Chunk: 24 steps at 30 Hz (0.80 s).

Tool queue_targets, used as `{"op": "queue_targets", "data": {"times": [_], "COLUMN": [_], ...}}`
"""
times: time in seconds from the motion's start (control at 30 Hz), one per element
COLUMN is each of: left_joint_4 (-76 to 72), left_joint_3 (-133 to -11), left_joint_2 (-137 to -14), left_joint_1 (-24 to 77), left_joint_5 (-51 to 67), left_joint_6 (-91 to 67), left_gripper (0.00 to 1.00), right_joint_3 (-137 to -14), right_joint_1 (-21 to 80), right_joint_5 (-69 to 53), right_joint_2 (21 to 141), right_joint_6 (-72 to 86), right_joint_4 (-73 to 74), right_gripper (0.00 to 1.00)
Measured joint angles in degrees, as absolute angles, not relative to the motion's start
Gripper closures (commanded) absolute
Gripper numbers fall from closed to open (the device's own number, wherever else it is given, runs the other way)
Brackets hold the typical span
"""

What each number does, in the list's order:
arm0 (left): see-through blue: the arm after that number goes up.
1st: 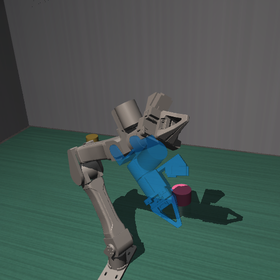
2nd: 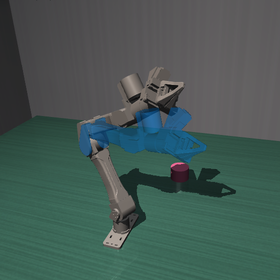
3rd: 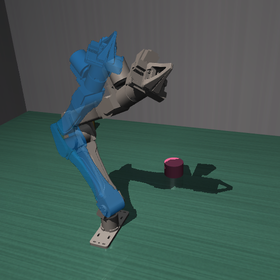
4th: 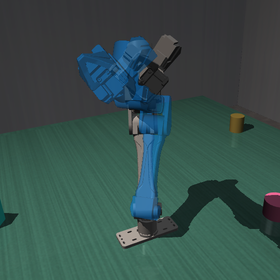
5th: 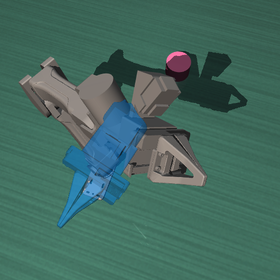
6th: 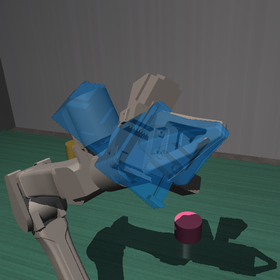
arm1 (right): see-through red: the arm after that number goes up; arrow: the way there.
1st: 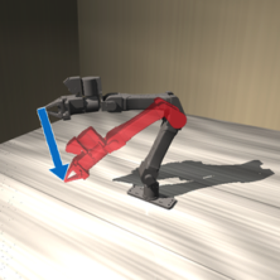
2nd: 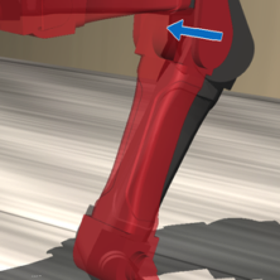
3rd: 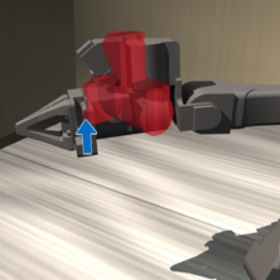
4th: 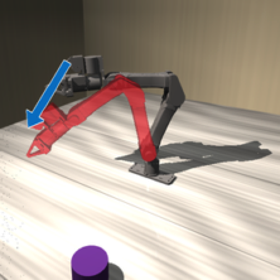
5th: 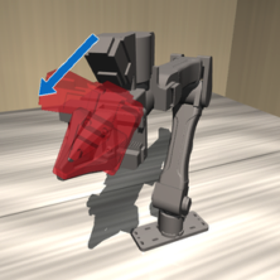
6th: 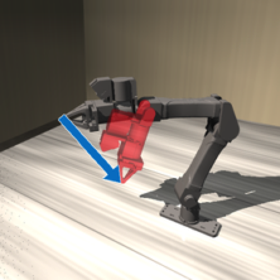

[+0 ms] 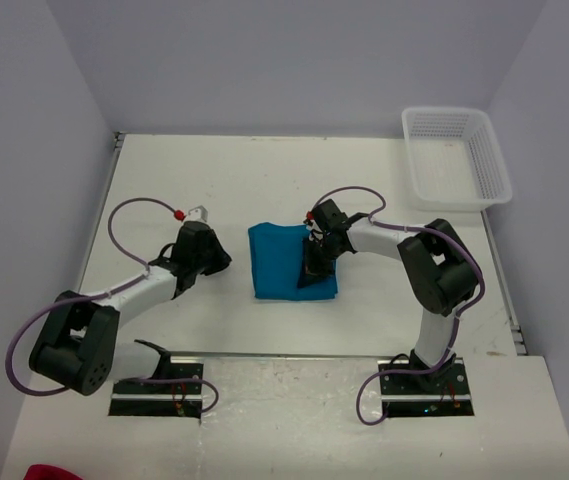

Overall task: Fold and stack the t-shirts
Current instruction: Smooth out wrinkles on the folded tshirt

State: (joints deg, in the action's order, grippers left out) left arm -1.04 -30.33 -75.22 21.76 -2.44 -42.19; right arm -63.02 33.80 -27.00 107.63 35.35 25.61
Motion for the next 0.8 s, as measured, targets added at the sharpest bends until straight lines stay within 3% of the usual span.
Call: {"op": "queue_targets", "data": {"times": [0.1,0.23,0.37,0.8], "left_joint_4": [-1.6,-9.3,-13.8,-26.3], "left_joint_3": [-30.3,-28.6,-27.0,-25.2], "left_joint_2": [-75.0,-76.9,-78.5,-86.9], "left_joint_1": [21.8,21.8,21.7,17.9], "left_joint_5": [-0.3,10.1,16.7,28.2], "left_joint_6": [-40.5,-39.4,-39.6,-41.2], "left_gripper": [0.51,0.3,0.21,0.18], "right_joint_3": [-63.0,-63.0,-63.0,-63.0], "right_joint_1": [33.8,33.8,33.8,33.8], "right_joint_5": [-27.0,-27.0,-27.0,-27.0], "right_joint_2": [107.6,107.6,107.6,107.6], "right_joint_6": [35.4,35.2,35.1,34.9], "right_joint_4": [25.6,25.6,25.6,25.6], "right_gripper": [1.0,1.0,1.0,1.0]}}
